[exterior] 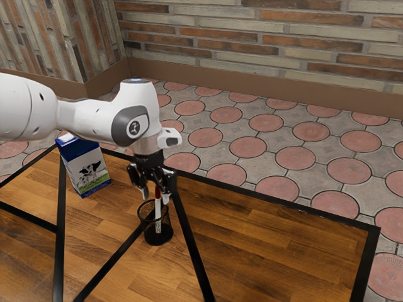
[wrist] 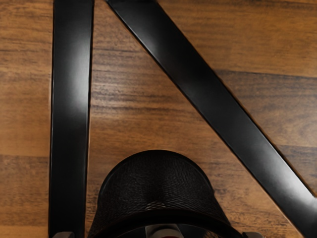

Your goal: Take the marker out of the pen holder and place it to the left of the pen holder.

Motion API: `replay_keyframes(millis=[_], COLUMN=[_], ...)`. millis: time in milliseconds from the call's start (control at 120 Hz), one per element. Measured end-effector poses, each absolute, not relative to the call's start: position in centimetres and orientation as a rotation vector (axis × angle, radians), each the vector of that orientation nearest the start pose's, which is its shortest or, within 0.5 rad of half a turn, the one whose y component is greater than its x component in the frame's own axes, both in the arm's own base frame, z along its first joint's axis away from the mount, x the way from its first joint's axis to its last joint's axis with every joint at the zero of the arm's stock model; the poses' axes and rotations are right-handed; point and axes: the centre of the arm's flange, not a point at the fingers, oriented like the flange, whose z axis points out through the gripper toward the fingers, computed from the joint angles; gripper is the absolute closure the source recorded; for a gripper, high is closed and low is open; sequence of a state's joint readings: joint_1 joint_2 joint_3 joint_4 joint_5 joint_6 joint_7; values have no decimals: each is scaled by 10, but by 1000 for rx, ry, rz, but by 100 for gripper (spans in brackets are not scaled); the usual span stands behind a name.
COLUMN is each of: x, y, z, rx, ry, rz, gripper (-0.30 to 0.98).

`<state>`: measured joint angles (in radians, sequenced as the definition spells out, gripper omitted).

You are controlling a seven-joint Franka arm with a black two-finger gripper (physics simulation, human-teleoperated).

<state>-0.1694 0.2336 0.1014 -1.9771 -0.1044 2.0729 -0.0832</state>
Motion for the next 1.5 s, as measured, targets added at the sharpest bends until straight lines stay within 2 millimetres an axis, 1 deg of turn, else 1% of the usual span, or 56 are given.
replay_keyframes(millis=[75,158,267,367,408,450,467,525,575,675,733,767,858,925,967,1025,1075,1125,1283,1300,1367,1442,1500], x=[584,584,584,583,579,569,563,531,513,495,488,484,474,468,464,459,457,455,452,452,452,452,452], y=[-49,-49,-50,-50,-51,-51,-50,-46,-41,-32,-29,-25,-3,1,2,4,4,5,5,5,4,3,2], z=[345,346,348,356,367,379,384,410,436,473,485,489,479,467,447,413,390,377,344,341,337,336,336], rx=[-3188,-3187,-3187,-3185,-3187,-3189,-3191,-3198,-3200,-3191,-3181,-3170,-3111,-3068,-3036,-2988,-2953,-2927,-2868,-2864,-2862,-2865,-2868], ry=[-115,-124,-134,-141,-139,-137,-137,-142,-145,-160,-165,-171,-214,-213,-211,-218,-223,-229,-249,-251,-262,-272,-277], rz=[207,203,199,180,158,144,138,104,51,-23,-30,-21,119,238,345,507,609,677,825,834,859,871,873], gripper=[47,59,68,72,73,74,74,75,75,76,76,76,76,76,76,76,77,77,77,75,60,43,33])
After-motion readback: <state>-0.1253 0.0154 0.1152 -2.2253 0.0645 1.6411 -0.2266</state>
